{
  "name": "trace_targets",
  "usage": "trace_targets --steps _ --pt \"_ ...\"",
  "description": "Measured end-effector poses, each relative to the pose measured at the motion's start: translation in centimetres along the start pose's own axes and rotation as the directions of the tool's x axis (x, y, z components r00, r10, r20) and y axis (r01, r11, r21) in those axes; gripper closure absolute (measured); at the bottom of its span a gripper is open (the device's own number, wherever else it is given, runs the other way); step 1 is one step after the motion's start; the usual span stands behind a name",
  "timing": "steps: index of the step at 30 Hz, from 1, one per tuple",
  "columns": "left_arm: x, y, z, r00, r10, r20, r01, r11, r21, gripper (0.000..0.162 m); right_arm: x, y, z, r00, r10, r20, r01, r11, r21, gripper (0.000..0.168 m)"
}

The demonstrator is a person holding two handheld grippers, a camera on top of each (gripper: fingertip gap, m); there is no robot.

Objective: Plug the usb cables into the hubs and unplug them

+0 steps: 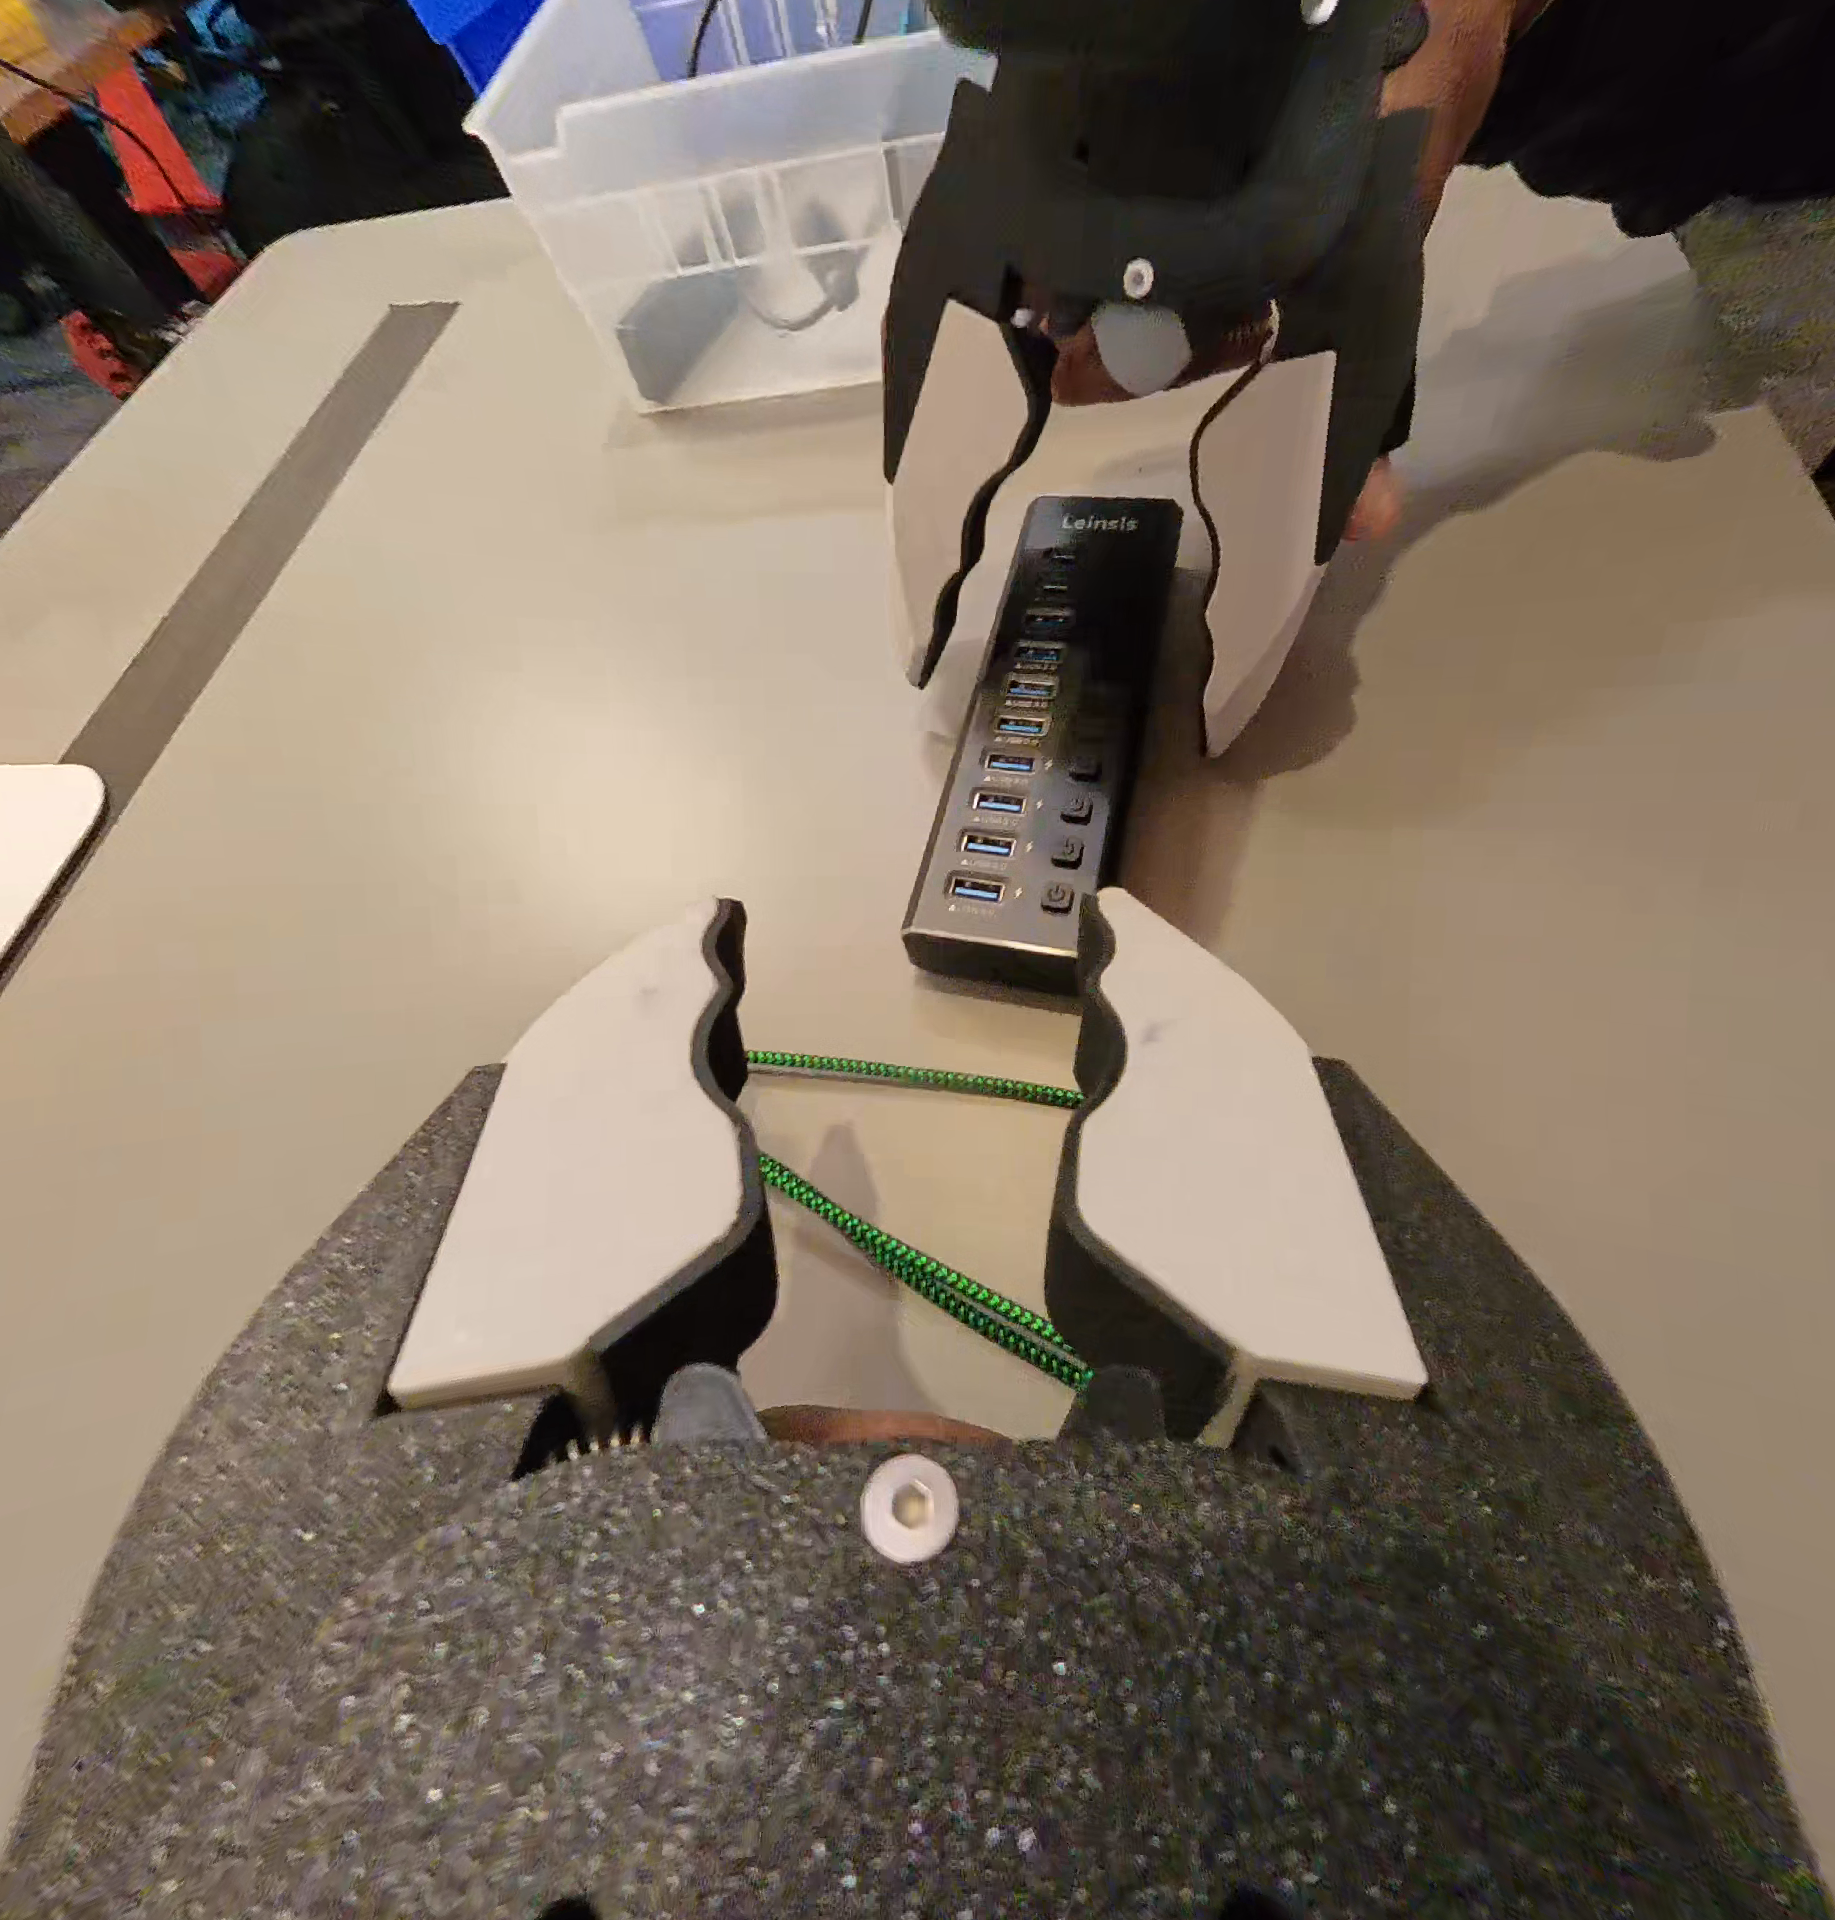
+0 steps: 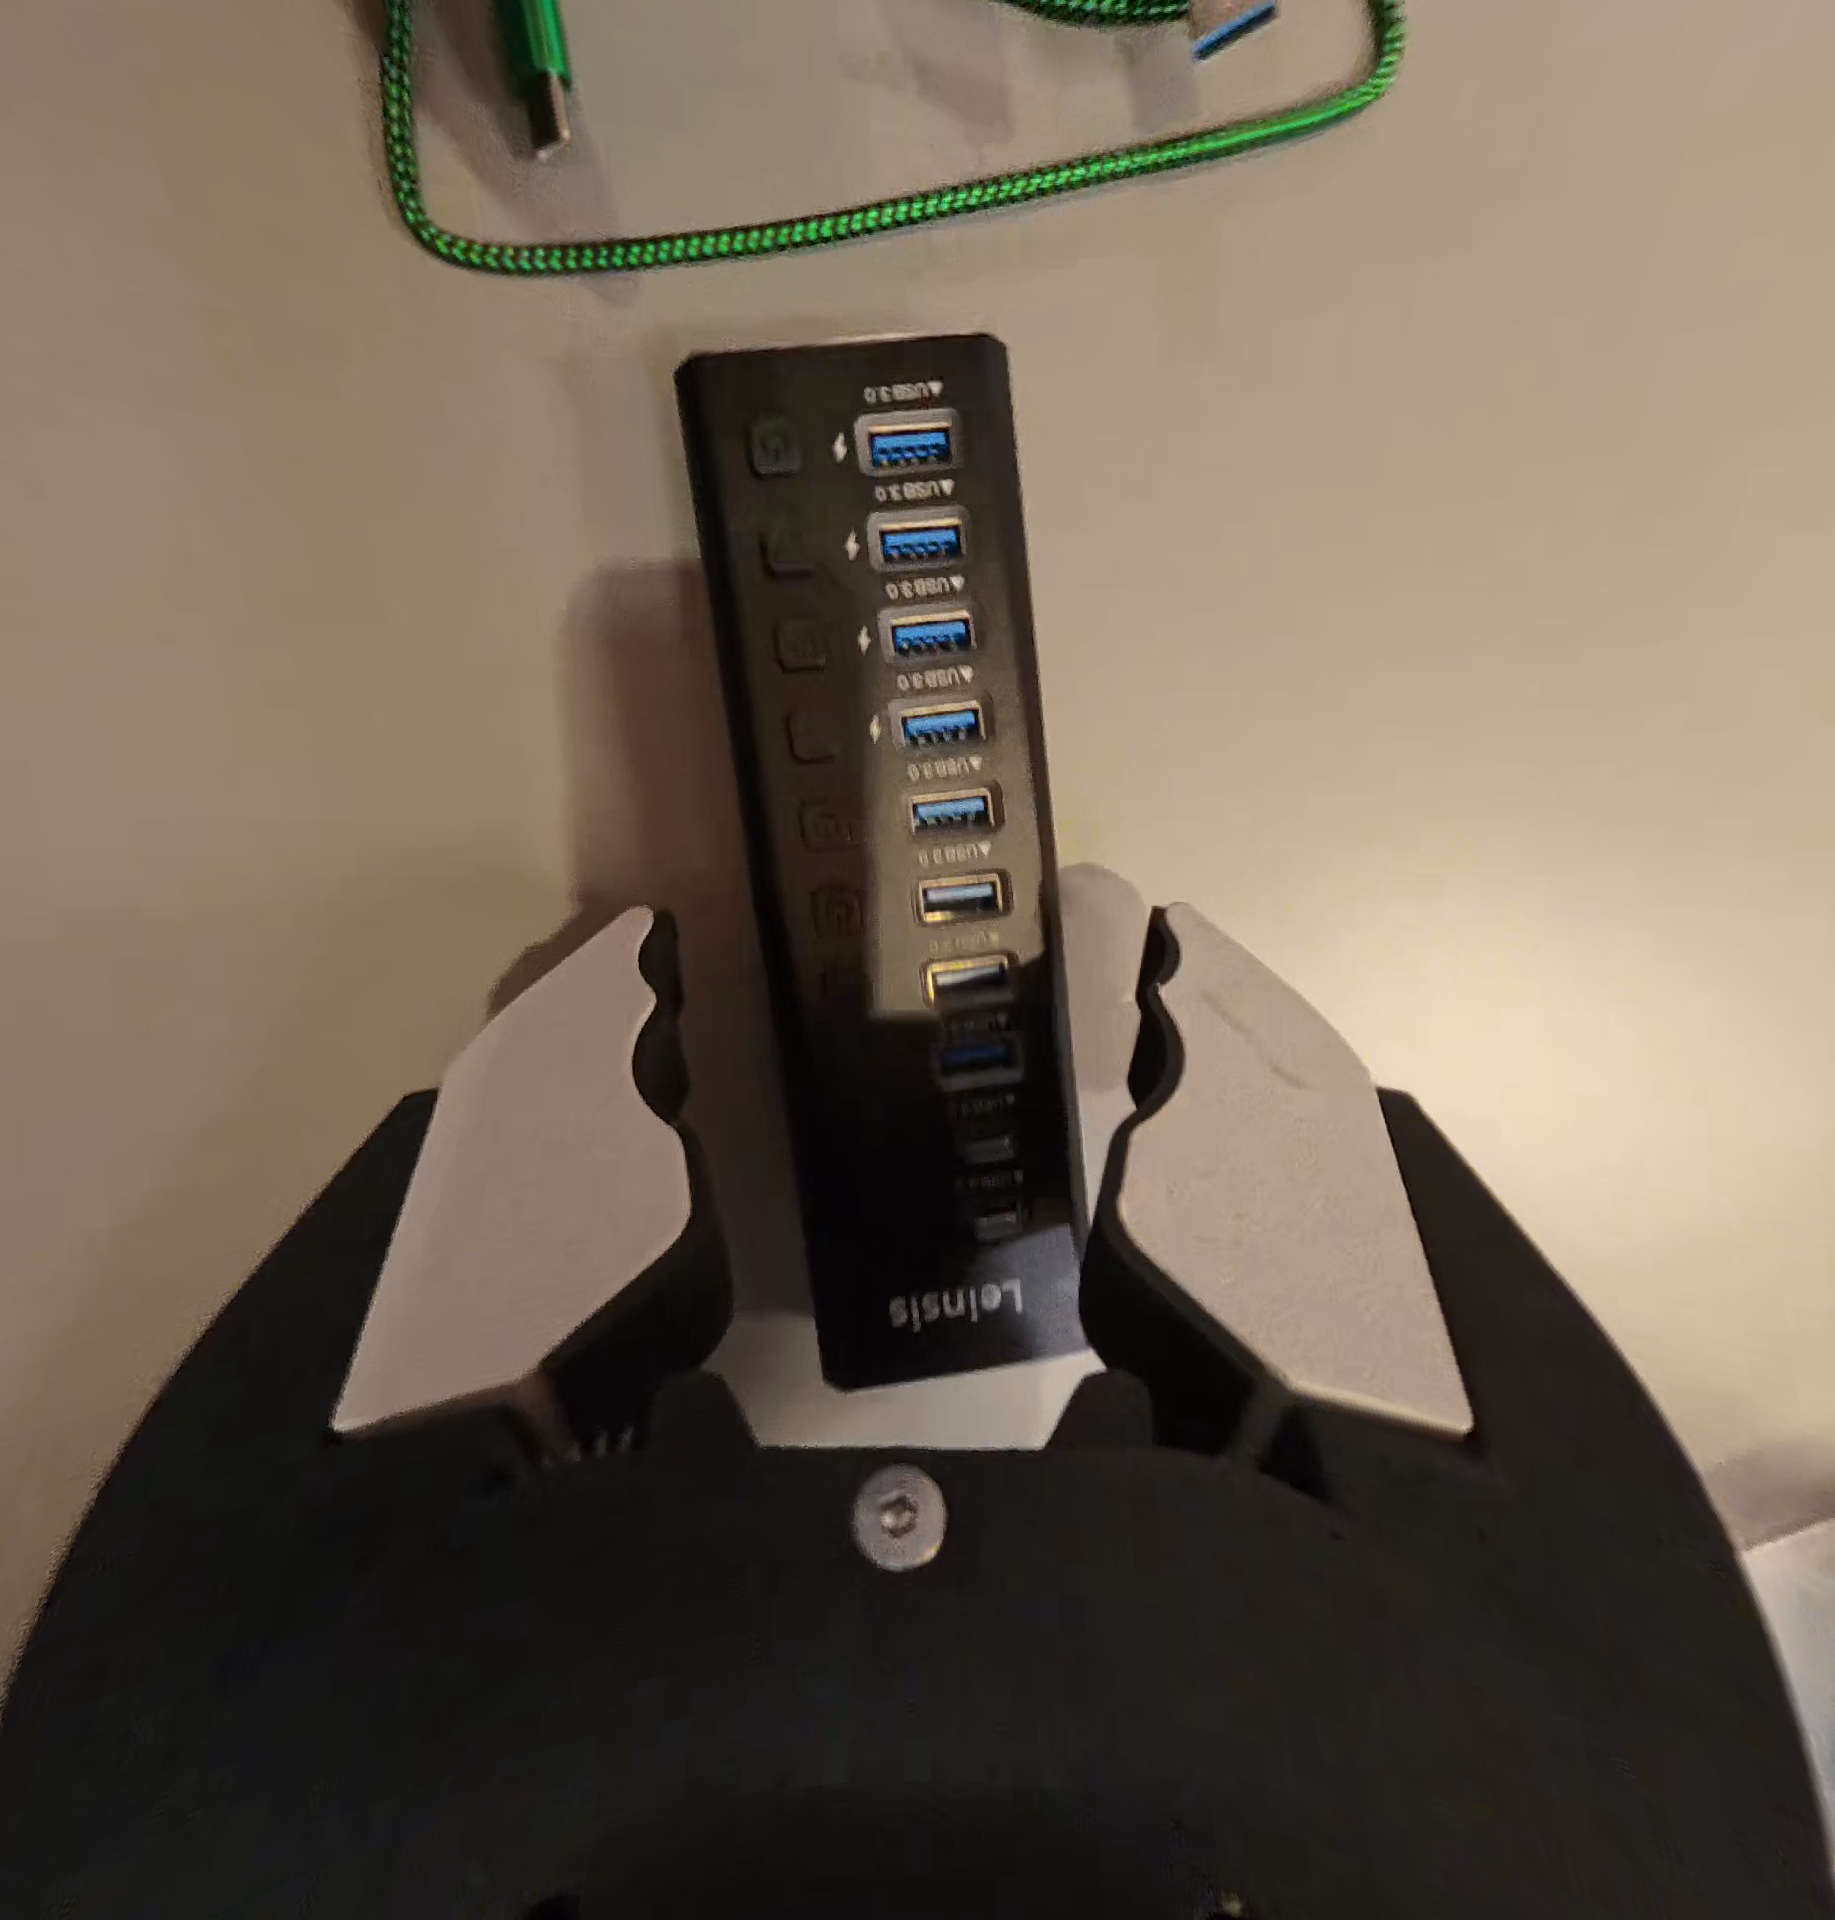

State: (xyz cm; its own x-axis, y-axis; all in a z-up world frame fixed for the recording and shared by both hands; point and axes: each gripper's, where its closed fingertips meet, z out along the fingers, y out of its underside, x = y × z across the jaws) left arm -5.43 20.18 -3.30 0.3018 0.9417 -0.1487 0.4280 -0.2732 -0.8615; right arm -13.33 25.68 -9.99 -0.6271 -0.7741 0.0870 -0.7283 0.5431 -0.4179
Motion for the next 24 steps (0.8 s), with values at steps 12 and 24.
trace_targets --steps 12,24 --pt "-1.3 1.1 -2.4 0.987 -0.154 0.044 0.145 0.976 0.16 0.118 -0.4 -0.7 1.2 0.987 -0.078 0.141 0.102 0.979 -0.178 0.11" --pt "-1.8 -0.9 -4.0 0.984 -0.166 0.068 0.14 0.949 0.281 0.126 4.1 -0.4 -9.9 0.998 -0.062 0.024 0.063 0.998 -0.014 0.11"
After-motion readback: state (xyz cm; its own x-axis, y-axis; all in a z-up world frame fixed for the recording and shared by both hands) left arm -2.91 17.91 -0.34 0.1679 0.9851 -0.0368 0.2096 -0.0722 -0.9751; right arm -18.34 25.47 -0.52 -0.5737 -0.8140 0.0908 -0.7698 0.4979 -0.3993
